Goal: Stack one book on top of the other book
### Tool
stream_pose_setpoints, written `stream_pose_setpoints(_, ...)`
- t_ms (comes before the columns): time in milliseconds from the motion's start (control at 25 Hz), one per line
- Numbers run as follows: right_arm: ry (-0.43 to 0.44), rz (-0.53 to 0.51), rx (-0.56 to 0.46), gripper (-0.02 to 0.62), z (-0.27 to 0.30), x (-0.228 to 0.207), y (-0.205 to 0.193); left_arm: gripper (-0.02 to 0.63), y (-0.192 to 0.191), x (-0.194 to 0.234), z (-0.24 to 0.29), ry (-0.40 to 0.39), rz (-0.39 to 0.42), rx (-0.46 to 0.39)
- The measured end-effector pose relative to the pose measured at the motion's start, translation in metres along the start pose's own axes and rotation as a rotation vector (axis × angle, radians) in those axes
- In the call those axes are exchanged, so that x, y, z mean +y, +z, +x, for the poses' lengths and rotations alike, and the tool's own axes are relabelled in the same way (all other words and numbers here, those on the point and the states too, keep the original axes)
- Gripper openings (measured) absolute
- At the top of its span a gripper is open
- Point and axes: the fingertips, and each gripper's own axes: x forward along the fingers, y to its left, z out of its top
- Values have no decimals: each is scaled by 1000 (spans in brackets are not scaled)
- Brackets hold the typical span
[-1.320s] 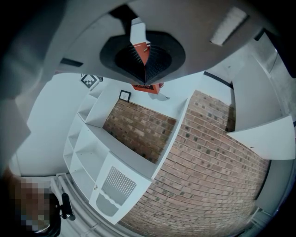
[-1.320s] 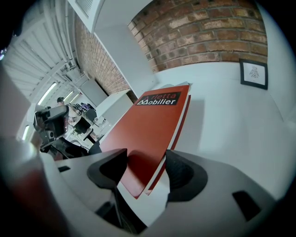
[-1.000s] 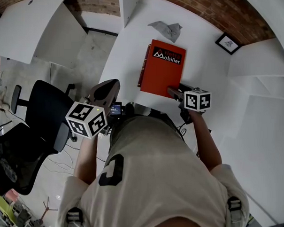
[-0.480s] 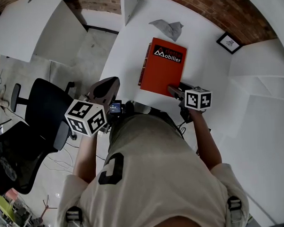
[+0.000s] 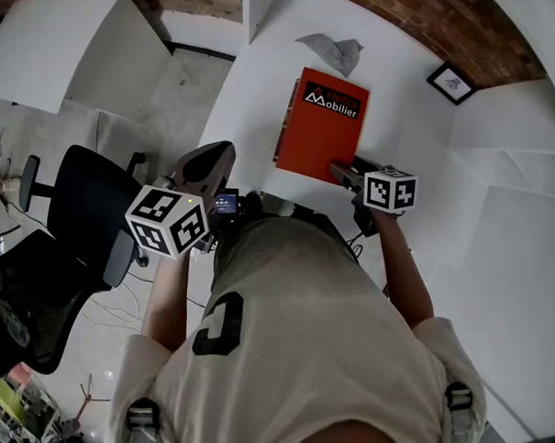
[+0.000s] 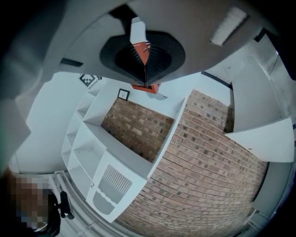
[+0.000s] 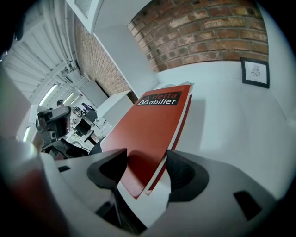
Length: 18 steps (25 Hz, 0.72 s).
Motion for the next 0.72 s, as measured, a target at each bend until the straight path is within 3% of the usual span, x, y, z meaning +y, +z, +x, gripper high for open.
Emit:
stream_pose_setpoints(200,-35,-57,-29,255,-2,1,6,5,4,9,-5,13,-1,-14)
stream_pose_setpoints(440,-99,-52,-101,265,-21,-1,22,5,11,15,-14,28,3,-31)
stream_pose_setpoints(600,-144,-58,-231,265,-45,8,52,5,19,18,-15,24,20,-46)
stream_pose_setpoints(720,-104,-75,-357,265,-66,37,78,5,22,18,-20,16,33,-55)
